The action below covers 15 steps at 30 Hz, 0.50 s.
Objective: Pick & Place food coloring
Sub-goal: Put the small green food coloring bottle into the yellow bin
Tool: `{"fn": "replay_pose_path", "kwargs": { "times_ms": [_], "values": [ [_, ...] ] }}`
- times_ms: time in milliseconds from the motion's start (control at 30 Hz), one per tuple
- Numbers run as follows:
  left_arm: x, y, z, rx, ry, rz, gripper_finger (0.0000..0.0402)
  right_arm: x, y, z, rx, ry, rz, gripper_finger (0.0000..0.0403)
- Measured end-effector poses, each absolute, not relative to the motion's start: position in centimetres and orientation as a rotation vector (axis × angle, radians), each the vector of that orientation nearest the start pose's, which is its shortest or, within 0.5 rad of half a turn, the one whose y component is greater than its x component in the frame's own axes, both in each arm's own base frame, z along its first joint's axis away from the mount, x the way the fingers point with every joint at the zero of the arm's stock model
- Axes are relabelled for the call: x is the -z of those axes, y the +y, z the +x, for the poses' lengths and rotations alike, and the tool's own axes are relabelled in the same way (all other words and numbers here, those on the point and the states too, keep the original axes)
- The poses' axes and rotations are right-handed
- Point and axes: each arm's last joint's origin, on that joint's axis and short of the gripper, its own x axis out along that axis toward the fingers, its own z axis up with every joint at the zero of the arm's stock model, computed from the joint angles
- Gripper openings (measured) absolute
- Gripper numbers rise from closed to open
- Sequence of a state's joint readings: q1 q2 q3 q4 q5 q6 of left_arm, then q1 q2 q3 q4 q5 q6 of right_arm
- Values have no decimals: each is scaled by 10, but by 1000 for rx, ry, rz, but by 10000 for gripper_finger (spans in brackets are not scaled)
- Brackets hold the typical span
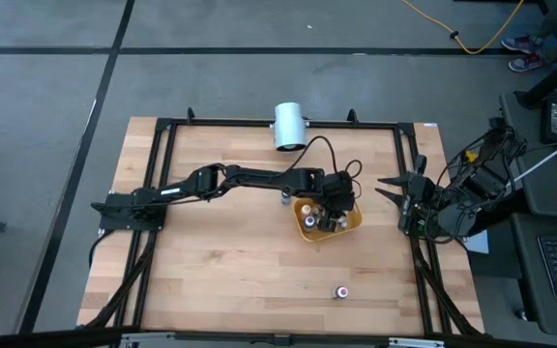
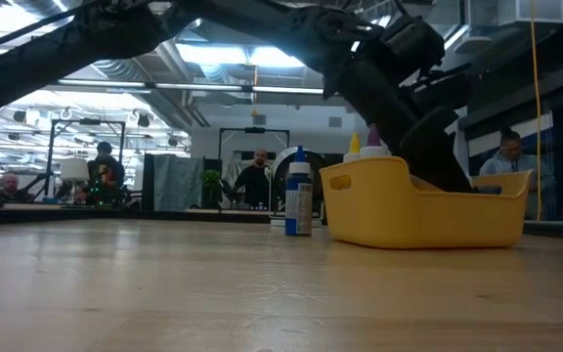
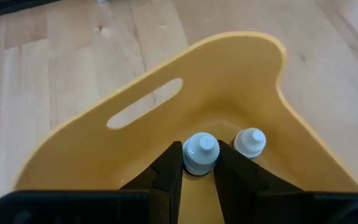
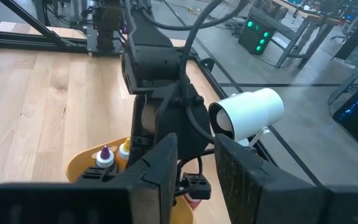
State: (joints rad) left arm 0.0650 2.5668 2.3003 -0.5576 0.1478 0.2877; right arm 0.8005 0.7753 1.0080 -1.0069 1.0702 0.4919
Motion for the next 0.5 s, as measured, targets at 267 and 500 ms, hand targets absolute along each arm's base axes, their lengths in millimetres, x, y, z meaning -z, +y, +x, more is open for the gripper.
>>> {"fn": "replay_pose_path", "kwargs": {
  "times_ms": [267,500],
  "values": [
    [-169,32,559,196,795,187,73,-346,64,98,355,379,-144,110],
    [-169,32,559,194,795,183,82,-346,64,98,354,379,-144,110]
  ]
}}
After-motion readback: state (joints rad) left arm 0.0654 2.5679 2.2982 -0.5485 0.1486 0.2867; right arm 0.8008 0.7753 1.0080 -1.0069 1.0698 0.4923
